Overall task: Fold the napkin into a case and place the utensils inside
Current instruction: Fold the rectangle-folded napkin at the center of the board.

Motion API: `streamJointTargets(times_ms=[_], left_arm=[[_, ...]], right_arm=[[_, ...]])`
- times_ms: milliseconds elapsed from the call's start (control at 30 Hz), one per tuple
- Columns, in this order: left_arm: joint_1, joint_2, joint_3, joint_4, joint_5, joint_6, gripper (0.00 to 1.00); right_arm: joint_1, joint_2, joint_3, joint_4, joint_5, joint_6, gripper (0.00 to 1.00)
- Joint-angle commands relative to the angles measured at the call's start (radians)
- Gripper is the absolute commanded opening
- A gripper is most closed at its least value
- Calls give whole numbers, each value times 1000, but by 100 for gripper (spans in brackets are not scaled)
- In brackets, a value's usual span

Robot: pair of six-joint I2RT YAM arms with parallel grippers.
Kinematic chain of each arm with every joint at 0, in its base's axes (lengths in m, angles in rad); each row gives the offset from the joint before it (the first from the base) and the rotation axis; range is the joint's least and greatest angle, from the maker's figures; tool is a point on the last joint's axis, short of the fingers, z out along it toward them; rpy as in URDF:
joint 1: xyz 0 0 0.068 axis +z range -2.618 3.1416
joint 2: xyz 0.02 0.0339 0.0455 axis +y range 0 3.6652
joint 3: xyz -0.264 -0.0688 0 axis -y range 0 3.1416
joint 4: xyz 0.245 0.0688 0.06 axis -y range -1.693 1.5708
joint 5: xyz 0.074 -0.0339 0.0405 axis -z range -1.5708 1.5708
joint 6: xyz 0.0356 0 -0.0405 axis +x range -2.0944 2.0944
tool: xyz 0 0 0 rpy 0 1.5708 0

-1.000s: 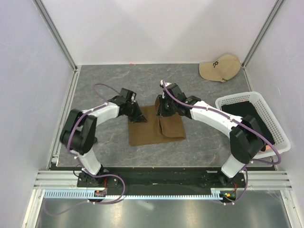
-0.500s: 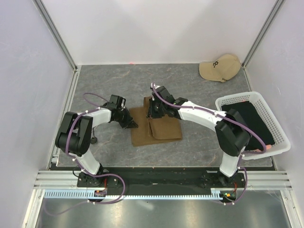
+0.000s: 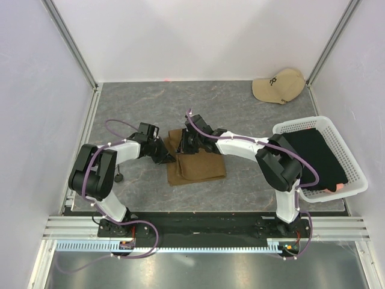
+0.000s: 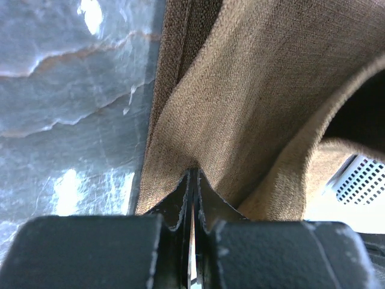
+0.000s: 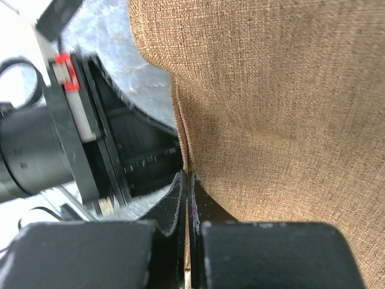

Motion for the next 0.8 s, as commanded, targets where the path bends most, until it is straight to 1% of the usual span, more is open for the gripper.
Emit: streamJointTargets(times_ms=[0, 133, 233, 400, 567, 767], left_arm=[[-7, -59, -44, -62, -71, -1, 3], [13, -206, -58, -134, -147, -7, 4], [51, -242, -84, -140, -177, -10, 4], [70, -165, -77, -134, -156, 2, 4], [70, -90, -84, -71, -118, -3, 4], [70, -91, -89, -60, -107, -4, 4]], right_arm=[[6, 28, 13, 103, -30, 93, 0], [6, 51, 19, 105, -44, 96, 0], [6, 53, 11, 105, -36, 100, 0], [5, 62, 13, 108, -44, 105, 0], [13, 77, 21, 112, -54, 119, 0], [23, 91, 18, 118, -64, 142, 0]])
